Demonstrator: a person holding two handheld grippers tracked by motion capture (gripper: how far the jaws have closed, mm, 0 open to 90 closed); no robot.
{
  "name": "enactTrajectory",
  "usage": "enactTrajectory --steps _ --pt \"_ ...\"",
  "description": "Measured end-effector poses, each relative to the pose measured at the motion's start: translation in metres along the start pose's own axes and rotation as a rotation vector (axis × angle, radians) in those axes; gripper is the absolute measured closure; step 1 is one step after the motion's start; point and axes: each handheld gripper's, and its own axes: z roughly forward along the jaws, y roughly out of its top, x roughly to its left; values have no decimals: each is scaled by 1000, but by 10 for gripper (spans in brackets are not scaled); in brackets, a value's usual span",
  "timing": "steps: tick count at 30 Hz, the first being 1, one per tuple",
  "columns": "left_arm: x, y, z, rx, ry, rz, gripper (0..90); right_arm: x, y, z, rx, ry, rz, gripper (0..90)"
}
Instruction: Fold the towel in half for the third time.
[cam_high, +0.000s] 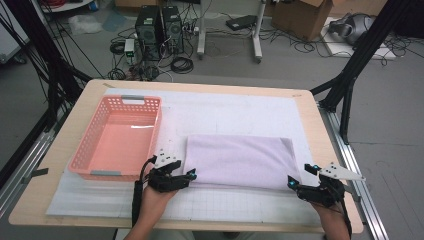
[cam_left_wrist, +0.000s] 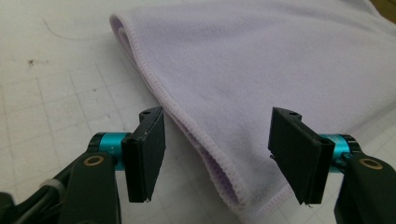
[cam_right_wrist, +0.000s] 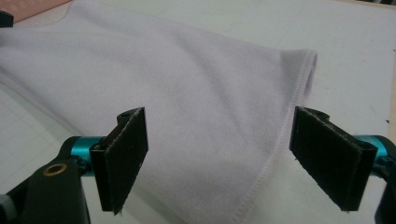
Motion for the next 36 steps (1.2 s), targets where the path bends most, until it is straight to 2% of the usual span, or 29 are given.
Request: enactTrajectory --steps 8,14,20,23,27,31,32,33,36 --pt "3 -7 5 60 -23 -42 456 -1 11 14 -2 4 3 185" --pt "-1 -12 4 52 -16 -33 535 8 34 35 1 35 -37 185" --pt "-5 -16 1 35 0 -23 562 19 67 67 16 74 -78 184" --pt "-7 -18 -1 33 5 -51 567 29 82 85 38 87 -98 185" --pt "-8 -19 -1 27 15 -58 573 44 99 108 67 115 -138 184" --pt "-10 -19 -1 36 27 -53 585 59 111 135 103 165 -166 184" --pt "-10 -19 -1 36 27 -53 589 59 111 135 103 165 -166 184" --pt "-11 -18 0 38 35 -49 594 66 116 149 132 188 -181 185" --pt "-9 -19 0 36 34 -51 624 74 121 168 153 220 -184 185"
